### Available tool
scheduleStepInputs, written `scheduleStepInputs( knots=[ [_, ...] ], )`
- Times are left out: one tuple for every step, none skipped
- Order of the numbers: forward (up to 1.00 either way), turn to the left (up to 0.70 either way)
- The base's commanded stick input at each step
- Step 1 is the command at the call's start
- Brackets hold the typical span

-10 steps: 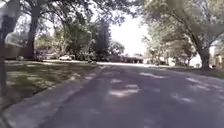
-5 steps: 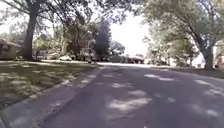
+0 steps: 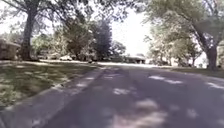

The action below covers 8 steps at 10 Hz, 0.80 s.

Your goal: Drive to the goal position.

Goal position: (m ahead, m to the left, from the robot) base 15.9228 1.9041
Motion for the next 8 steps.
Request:
scheduleStepInputs(
  knots=[
    [1.00,0.00],
    [1.00,0.00],
    [1.00,0.00],
    [1.00,0.00],
    [1.00,0.00],
    [1.00,0.00],
    [1.00,0.00],
    [1.00,0.00]
  ],
)
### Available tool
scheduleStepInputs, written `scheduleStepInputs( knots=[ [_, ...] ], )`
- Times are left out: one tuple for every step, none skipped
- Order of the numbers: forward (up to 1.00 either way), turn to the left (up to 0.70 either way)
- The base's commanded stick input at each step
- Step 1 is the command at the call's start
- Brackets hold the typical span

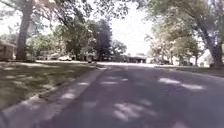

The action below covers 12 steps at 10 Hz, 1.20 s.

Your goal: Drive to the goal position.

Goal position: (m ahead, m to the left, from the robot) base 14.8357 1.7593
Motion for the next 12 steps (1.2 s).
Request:
scheduleStepInputs(
  knots=[
    [1.00,0.00],
    [1.00,0.00],
    [1.00,0.00],
    [1.00,0.00],
    [1.00,0.00],
    [1.00,0.00],
    [1.00,0.00],
    [1.00,0.00],
    [1.00,0.00],
    [1.00,0.00],
    [1.00,0.00],
    [1.00,0.00]
  ],
)
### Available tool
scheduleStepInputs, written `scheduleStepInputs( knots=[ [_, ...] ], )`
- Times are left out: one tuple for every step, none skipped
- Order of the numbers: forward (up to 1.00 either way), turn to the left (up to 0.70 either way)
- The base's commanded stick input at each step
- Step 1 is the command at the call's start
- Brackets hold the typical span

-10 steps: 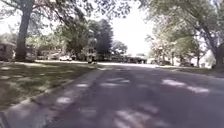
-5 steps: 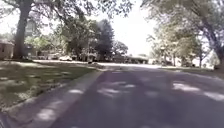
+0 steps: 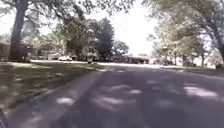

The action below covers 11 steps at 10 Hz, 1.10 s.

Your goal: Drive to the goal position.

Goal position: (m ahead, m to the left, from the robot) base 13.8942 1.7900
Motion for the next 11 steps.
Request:
scheduleStepInputs(
  knots=[
    [1.00,-0.12],
    [1.00,-0.25],
    [1.00,-0.10],
    [1.00,0.00],
    [1.00,0.00],
    [1.00,0.00],
    [1.00,0.00],
    [1.00,0.00],
    [1.00,0.00],
    [1.00,0.00],
    [1.00,0.00]
  ],
)
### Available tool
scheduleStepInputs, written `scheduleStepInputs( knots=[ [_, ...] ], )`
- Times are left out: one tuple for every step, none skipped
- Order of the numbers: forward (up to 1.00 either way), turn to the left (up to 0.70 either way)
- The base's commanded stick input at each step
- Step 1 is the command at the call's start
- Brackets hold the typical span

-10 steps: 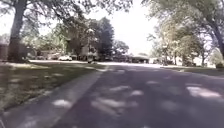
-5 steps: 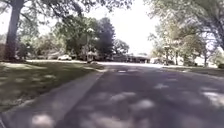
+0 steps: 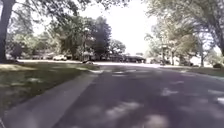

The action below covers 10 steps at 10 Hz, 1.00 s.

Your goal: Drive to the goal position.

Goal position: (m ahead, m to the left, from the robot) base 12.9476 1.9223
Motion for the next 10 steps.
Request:
scheduleStepInputs(
  knots=[
    [1.00,0.00],
    [1.00,-0.15],
    [1.00,-0.12],
    [1.00,-0.04],
    [1.00,0.00],
    [1.00,0.00],
    [1.00,0.00],
    [1.00,0.00],
    [1.00,0.00],
    [1.00,0.00]
  ],
)
